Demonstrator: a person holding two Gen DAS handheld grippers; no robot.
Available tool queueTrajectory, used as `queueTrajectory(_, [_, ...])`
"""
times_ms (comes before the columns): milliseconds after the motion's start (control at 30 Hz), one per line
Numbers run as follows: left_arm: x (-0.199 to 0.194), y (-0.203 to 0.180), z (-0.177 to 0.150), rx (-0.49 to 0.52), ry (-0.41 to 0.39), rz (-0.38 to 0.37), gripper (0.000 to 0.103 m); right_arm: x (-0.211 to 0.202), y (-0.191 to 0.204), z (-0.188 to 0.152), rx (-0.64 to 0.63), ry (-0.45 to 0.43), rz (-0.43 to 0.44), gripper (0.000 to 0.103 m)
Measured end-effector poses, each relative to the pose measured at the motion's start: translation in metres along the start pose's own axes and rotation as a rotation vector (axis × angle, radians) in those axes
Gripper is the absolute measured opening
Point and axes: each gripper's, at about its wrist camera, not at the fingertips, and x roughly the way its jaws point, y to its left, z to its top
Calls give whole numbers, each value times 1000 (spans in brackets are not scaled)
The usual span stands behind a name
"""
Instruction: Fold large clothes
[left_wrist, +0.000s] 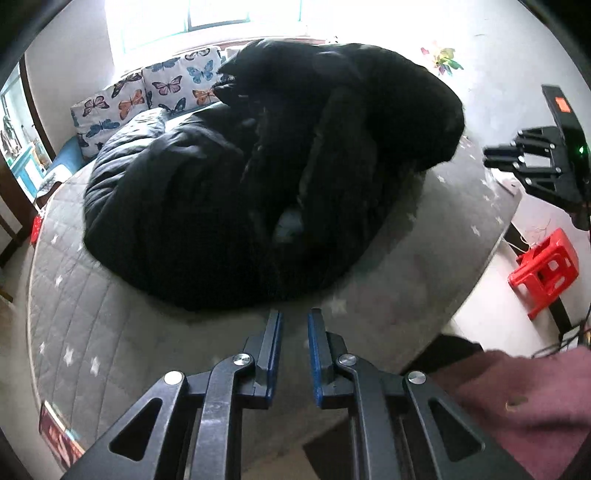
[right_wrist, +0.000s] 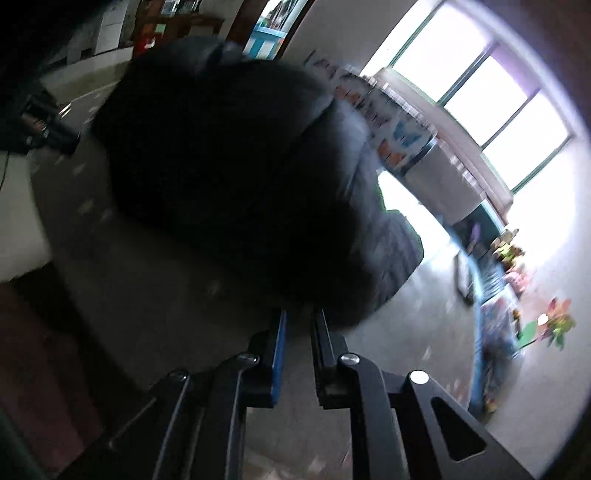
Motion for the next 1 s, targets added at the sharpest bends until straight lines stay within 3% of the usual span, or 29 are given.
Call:
queueTrajectory(100, [-18,7,-8,3,9,25,17,-15,-9,2,23,12,35,15])
queueTrajectory(233, [-44,22,4,24,-23,81,17,-42,-31,27,80,-86,58,18])
queueTrajectory(267, [-49,29,14,16,-42,88,17,-45,-39,40,111,-127,69,27])
queueTrajectory(300, [-53,34,20,5,-53,85,17,-46,-46,53,148,-164,87,45])
queueTrajectory(367, [-56,48,42,-34,-86,80,17,-41,-55,74,200,-229,117,67])
queueTrajectory(533, [-51,92,102,-144,-134,81,17,-6,-74,129,300,-291,220,67])
queueTrajectory(767, [1,136,174,-229,-65,21,17,57,-73,177,394,-242,411,67])
queueTrajectory(867, [32,139,178,-239,14,-48,17,73,-63,167,371,-163,526,67])
queueTrajectory(1000, [48,128,153,-167,57,-125,17,65,-42,140,260,-95,569,67])
